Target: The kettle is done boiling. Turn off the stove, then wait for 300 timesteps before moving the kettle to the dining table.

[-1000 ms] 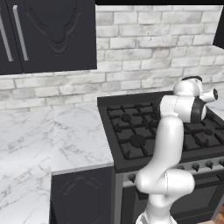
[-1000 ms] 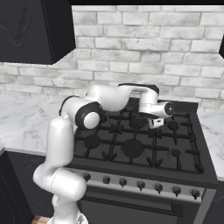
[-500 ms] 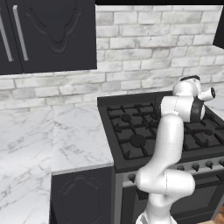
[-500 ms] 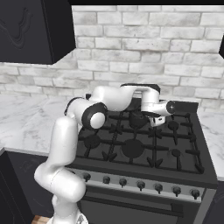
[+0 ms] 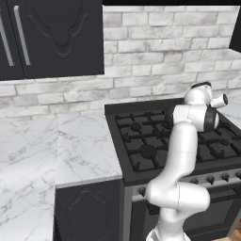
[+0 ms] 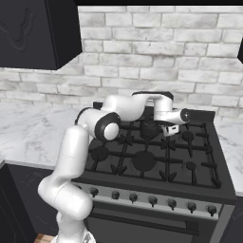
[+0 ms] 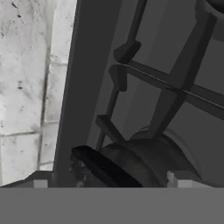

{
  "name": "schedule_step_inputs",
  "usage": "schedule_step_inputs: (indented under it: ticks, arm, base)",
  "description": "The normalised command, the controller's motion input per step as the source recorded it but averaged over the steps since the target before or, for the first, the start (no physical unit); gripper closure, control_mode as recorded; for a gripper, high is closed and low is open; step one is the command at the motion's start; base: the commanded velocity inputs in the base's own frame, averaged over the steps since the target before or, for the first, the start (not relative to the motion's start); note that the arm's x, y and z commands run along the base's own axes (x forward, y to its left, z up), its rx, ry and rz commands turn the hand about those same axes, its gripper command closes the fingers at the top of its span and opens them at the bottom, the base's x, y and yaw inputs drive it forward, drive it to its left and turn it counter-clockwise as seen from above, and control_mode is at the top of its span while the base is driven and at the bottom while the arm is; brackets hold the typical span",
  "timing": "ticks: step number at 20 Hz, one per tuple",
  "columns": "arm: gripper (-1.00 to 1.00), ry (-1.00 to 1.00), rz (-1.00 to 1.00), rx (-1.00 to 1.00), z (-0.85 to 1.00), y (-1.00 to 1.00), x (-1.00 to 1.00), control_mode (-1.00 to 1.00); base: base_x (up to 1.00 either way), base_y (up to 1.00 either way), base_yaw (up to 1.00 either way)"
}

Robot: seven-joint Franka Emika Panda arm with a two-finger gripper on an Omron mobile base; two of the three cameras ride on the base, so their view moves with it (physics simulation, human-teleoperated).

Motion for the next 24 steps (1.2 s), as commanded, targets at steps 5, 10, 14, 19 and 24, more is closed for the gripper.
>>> schedule_step_inputs:
  ticks: [5, 10, 14, 19, 24]
  arm:
    - [-1.00, 0.02, 0.02, 0.00, -0.10, 0.00, 0.20, -1.00]
    - [-1.00, 0.02, 0.03, 0.00, -0.07, 0.00, 0.13, -1.00]
    - [-1.00, 0.00, 0.04, 0.00, -0.03, -0.01, 0.02, -1.00]
    - [-1.00, 0.00, 0.05, 0.00, 0.00, -0.07, 0.00, -1.00]
    - [-1.00, 0.00, 0.04, 0.00, -0.01, -0.04, 0.00, -1.00]
  base:
    - [0.00, 0.00, 0.00]
    - [0.00, 0.00, 0.00]
    - [0.00, 0.00, 0.00]
    - [0.00, 0.00, 0.00]
    - [0.00, 0.00, 0.00]
